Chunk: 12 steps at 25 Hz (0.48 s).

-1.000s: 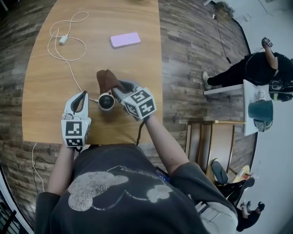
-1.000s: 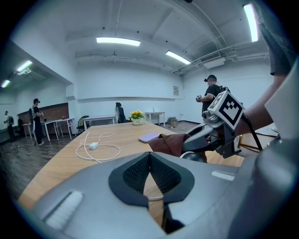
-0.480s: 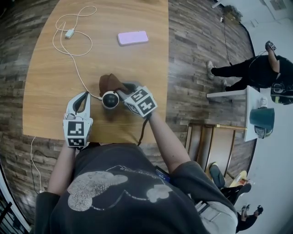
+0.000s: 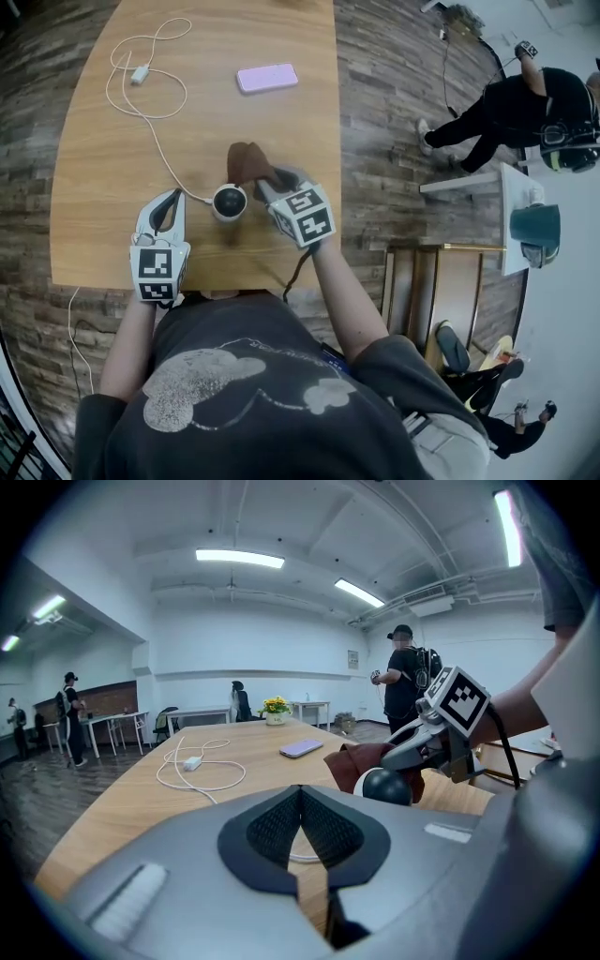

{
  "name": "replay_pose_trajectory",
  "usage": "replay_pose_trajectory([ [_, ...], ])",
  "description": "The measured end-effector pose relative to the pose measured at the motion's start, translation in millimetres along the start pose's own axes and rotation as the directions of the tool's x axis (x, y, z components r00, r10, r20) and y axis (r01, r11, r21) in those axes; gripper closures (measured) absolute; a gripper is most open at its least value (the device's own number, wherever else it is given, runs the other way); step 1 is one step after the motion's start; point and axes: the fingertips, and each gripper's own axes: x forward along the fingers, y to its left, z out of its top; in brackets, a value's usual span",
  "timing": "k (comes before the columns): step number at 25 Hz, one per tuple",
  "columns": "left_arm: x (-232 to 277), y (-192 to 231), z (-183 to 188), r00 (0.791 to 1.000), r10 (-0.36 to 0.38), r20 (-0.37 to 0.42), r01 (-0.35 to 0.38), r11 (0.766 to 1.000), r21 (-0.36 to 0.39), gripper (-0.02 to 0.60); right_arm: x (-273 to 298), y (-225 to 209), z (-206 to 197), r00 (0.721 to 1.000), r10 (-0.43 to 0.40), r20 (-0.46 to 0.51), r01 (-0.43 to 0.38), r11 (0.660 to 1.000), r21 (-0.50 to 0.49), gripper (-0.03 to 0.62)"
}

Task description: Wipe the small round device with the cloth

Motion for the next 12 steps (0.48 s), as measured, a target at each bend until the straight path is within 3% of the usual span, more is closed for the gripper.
replay_pose_trajectory([
  [7, -5.4, 5.2, 10.5, 0.996, -0.085, 0.033, 0.085, 0.996, 0.004, 0.563, -59.6, 13.4, 42.6, 0.975, -0.172, 0.14, 0.159, 0.983, 0.096, 0.516],
  [12, -17.2, 24.6, 2.1, 0.989, -0.142, 0.045, 0.141, 0.99, 0.02, 0.563, -70.7, 56.1, 73.1, 0.949, -0.219, 0.229, 0.183, 0.969, 0.168, 0.516],
])
